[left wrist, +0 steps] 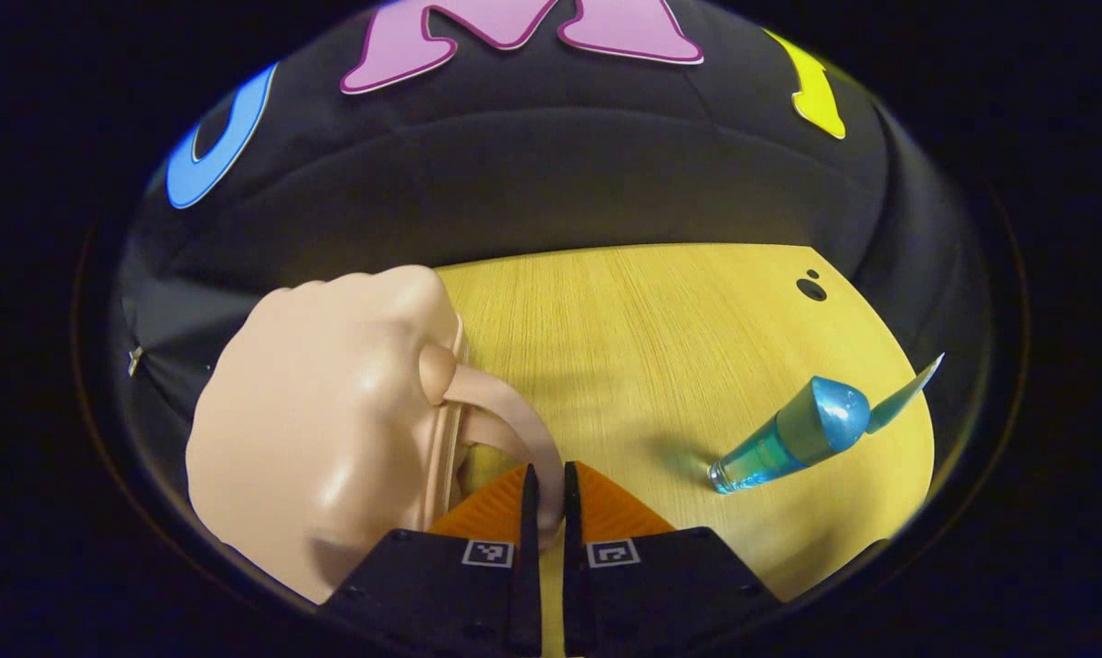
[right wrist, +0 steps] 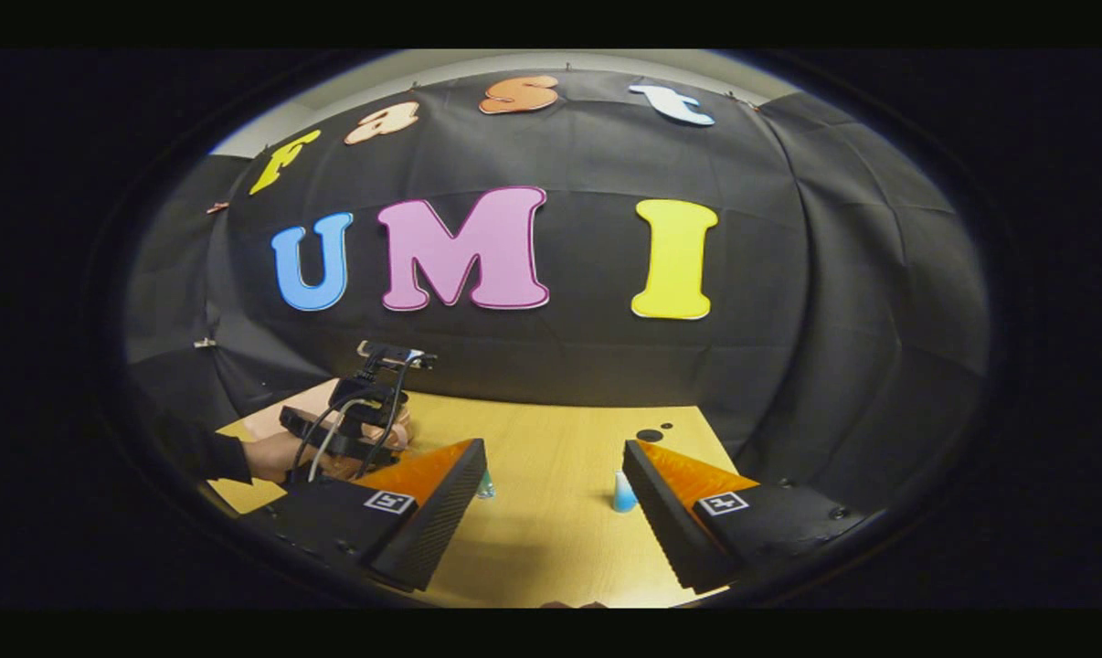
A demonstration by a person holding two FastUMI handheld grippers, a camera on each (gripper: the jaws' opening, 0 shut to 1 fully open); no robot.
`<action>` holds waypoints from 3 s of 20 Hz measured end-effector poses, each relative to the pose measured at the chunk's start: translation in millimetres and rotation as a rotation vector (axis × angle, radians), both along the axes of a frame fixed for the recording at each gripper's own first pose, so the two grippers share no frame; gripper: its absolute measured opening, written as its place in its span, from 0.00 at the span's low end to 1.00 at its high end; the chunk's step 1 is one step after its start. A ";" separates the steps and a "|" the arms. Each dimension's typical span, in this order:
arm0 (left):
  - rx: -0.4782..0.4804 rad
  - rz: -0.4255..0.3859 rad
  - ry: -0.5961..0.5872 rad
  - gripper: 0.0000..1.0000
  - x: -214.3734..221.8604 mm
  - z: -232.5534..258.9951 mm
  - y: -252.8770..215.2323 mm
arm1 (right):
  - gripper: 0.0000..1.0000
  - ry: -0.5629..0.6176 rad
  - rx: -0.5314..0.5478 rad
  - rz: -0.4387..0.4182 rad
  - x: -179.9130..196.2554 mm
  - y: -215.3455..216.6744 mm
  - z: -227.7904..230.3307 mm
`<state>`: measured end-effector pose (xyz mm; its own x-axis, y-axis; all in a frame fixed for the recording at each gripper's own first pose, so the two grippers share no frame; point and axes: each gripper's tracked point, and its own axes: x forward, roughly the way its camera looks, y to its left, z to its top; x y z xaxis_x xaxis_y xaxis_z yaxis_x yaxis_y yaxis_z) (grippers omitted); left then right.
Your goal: First open the suitcase, pack the skin care products into it, and then close the suitcase.
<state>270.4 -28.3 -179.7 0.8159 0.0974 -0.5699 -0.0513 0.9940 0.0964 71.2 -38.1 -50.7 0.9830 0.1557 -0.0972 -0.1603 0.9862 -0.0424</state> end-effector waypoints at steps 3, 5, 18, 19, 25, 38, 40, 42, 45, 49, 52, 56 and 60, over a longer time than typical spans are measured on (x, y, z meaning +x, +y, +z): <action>-0.089 -0.008 -0.017 0.13 -14.5 45.1 1.4 | 0.96 -0.015 0.001 -0.008 -4.4 11.5 7.8; -0.108 -0.046 -0.033 0.13 -29.9 78.6 10.2 | 0.96 -0.022 0.000 -0.006 -6.0 22.7 9.6; 0.111 -0.079 -0.171 0.10 -116.1 194.1 126.7 | 0.96 -0.050 -0.037 0.065 -24.0 95.7 15.5; 0.105 -0.063 -0.188 0.09 -117.9 198.5 132.8 | 0.96 -0.050 -0.047 0.069 -25.8 97.9 14.3; -0.047 0.017 -0.216 0.10 -127.0 206.5 146.2 | 0.97 -0.002 -0.027 0.150 -19.0 99.5 0.6; -0.036 0.243 -0.276 0.09 -115.5 243.1 338.6 | 0.96 -0.013 -0.030 0.099 -8.8 90.1 12.2; -0.011 0.238 -0.278 0.09 -111.2 236.2 363.8 | 0.96 -0.028 -0.059 0.068 -8.2 89.5 14.3; 0.021 0.240 -0.271 0.09 -106.7 224.7 396.1 | 0.96 -0.016 -0.055 0.037 -8.0 94.1 10.3; 0.035 0.260 -0.243 0.09 -98.9 196.0 447.3 | 0.96 -0.001 -0.069 -0.013 -8.6 104.2 5.8; 0.074 0.281 -0.159 0.09 -96.8 119.8 518.3 | 0.96 0.003 -0.112 -0.058 -14.8 118.0 -0.7; 0.007 0.311 -0.105 0.07 -91.8 57.3 539.6 | 0.96 0.036 -0.135 -0.075 -18.4 127.0 -14.8; -0.047 0.318 -0.075 0.09 -80.2 1.6 554.0 | 0.96 0.083 -0.122 -0.091 -13.3 140.6 -29.6; -0.090 0.358 -0.029 0.07 -76.8 -32.8 569.8 | 0.97 0.104 -0.085 -0.088 -1.4 158.5 -32.8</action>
<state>193.6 541.5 -212.6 0.7551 0.3300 -0.5665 -0.3987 0.9171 0.0027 69.8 120.4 -83.5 0.9765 0.0562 -0.2079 -0.0812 0.9902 -0.1135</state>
